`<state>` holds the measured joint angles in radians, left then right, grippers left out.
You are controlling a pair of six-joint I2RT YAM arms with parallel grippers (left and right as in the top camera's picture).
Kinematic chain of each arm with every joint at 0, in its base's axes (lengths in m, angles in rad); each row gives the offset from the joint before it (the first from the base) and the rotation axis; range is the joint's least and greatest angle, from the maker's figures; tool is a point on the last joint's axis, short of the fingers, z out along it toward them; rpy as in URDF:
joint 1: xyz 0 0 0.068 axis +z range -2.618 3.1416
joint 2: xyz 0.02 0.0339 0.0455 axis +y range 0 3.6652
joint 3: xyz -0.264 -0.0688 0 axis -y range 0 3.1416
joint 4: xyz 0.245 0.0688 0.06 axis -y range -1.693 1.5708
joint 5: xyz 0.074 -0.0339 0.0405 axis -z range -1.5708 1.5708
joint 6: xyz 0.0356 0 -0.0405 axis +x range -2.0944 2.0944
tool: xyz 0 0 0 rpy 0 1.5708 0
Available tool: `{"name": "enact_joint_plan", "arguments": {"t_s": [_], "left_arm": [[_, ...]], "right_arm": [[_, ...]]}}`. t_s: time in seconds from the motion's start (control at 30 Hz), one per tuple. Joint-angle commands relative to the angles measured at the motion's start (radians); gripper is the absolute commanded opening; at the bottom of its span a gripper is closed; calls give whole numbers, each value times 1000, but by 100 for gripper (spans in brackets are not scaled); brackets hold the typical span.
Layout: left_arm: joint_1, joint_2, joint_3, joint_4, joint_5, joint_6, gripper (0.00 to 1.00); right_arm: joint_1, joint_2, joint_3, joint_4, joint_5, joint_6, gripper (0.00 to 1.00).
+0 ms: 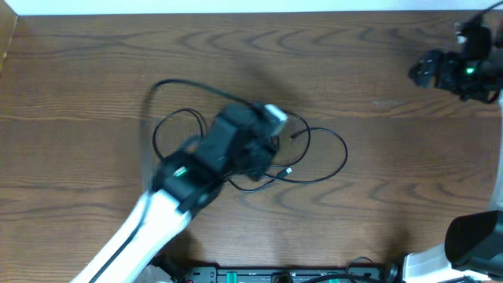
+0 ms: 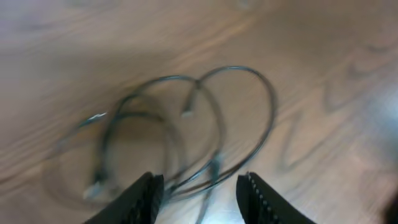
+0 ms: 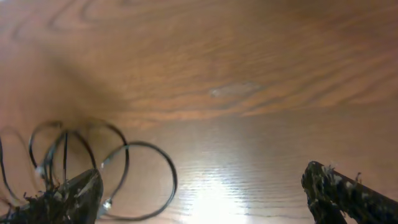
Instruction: Untangle cables
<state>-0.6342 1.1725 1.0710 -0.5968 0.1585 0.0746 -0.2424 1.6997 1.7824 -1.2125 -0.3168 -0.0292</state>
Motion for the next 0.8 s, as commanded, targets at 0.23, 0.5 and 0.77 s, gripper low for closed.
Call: {"name": "enact_joint_plan", "arguments": {"t_s": [0.23,0.5,0.77], "left_arm": [[111,-167,10,-229,-668,-6,37],[156,-155,6,-251,-668,-54,38],[156,-155,6,-288,-610,-77,38]], "right_arm": [[233,-4,-108,-16,-7,-305,99],[559,1,-325,249,47,-191,99],[721,2,-558,605,184,110,99]]}}
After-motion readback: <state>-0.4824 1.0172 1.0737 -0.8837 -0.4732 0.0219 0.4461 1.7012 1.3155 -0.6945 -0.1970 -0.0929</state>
